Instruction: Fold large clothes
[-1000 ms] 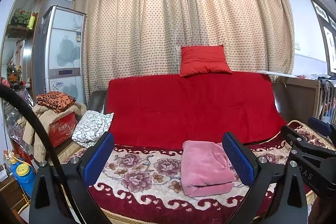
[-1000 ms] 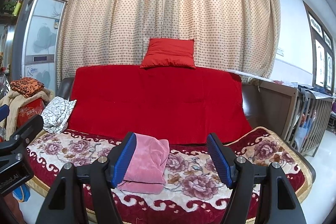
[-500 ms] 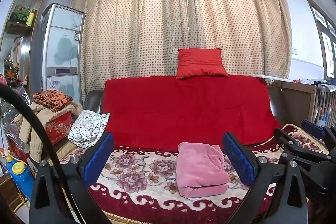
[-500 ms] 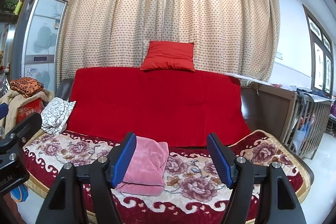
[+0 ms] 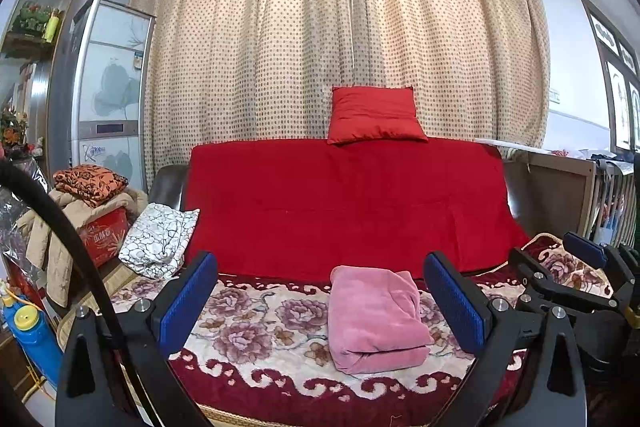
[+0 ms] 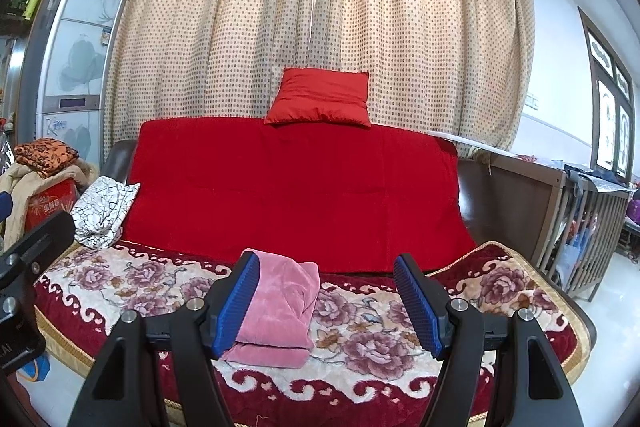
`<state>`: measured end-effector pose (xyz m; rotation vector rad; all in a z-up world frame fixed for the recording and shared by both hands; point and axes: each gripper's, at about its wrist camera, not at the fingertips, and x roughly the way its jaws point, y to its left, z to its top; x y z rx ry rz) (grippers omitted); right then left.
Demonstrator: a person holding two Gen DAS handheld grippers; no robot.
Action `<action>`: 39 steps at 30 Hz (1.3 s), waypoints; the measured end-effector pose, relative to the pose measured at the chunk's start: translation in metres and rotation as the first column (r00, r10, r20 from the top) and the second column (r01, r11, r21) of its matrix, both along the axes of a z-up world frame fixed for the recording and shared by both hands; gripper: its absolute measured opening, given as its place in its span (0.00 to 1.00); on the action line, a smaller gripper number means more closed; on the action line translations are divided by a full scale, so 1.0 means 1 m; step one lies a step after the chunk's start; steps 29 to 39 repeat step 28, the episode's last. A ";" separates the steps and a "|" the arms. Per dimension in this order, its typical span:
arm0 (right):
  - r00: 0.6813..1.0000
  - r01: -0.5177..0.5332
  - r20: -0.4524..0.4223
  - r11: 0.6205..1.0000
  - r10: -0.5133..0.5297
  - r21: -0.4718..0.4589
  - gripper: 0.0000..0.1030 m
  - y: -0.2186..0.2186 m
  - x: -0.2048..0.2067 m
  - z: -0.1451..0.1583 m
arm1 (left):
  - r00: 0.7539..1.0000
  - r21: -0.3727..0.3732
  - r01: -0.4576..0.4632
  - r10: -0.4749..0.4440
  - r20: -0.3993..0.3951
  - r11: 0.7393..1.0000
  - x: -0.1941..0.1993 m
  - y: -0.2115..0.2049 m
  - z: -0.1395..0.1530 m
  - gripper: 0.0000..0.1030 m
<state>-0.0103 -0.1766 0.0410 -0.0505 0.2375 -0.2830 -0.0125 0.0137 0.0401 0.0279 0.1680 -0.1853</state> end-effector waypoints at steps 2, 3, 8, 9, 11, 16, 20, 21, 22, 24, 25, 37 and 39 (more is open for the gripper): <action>1.000 0.003 -0.005 1.000 -0.003 0.001 0.71 0.001 0.003 -0.001 | 1.000 0.001 -0.009 0.009 -0.005 1.000 0.004 0.001 0.000 0.99; 1.000 0.001 -0.009 1.000 -0.001 0.004 0.71 0.000 0.006 -0.001 | 1.000 -0.002 -0.018 0.018 -0.008 1.000 0.006 0.002 0.001 0.99; 1.000 -0.010 -0.029 1.000 0.011 0.015 0.71 -0.003 0.022 -0.005 | 0.998 -0.014 -0.051 0.050 -0.029 0.999 0.022 0.004 0.000 0.99; 0.999 -0.011 -0.035 1.000 0.012 0.018 0.71 -0.003 0.024 -0.006 | 0.998 -0.016 -0.050 0.049 -0.039 0.999 0.026 0.003 -0.001 0.99; 0.999 -0.012 -0.048 1.000 0.013 0.021 0.71 -0.006 0.032 -0.009 | 0.998 -0.012 -0.049 0.048 -0.050 0.999 0.033 0.000 -0.002 0.99; 0.997 -0.003 -0.079 1.000 0.006 0.028 0.71 -0.015 0.053 -0.016 | 0.998 -0.009 -0.031 0.031 -0.061 0.999 0.049 -0.009 -0.002 0.99; 0.996 0.014 -0.085 0.999 -0.010 0.044 0.71 -0.024 0.064 -0.018 | 0.998 0.004 0.010 -0.010 -0.061 1.000 0.061 -0.020 -0.002 0.99; 0.996 0.016 -0.089 0.999 -0.012 0.043 0.71 -0.025 0.068 -0.019 | 0.998 0.008 0.017 -0.017 -0.061 1.000 0.064 -0.023 -0.002 0.99; 0.996 0.021 -0.086 0.999 -0.017 0.040 0.71 -0.026 0.072 -0.020 | 0.998 0.009 0.023 -0.023 -0.061 1.000 0.067 -0.025 -0.002 0.99; 0.995 0.026 -0.097 0.999 -0.022 0.034 0.71 -0.027 0.081 -0.022 | 0.997 -0.001 0.055 -0.054 -0.060 0.999 0.074 -0.029 -0.002 0.99; 0.995 0.026 -0.099 0.999 -0.022 0.033 0.71 -0.028 0.084 -0.023 | 0.997 -0.007 0.057 -0.058 -0.055 0.998 0.076 -0.030 -0.001 0.99; 0.994 0.032 -0.106 0.999 -0.028 0.038 0.71 -0.032 0.098 -0.025 | 0.997 -0.026 0.050 -0.051 -0.052 0.998 0.088 -0.029 -0.003 0.99; 0.994 0.032 -0.106 0.999 -0.028 0.038 0.71 -0.032 0.098 -0.025 | 0.997 -0.026 0.050 -0.051 -0.052 0.998 0.088 -0.029 -0.003 0.99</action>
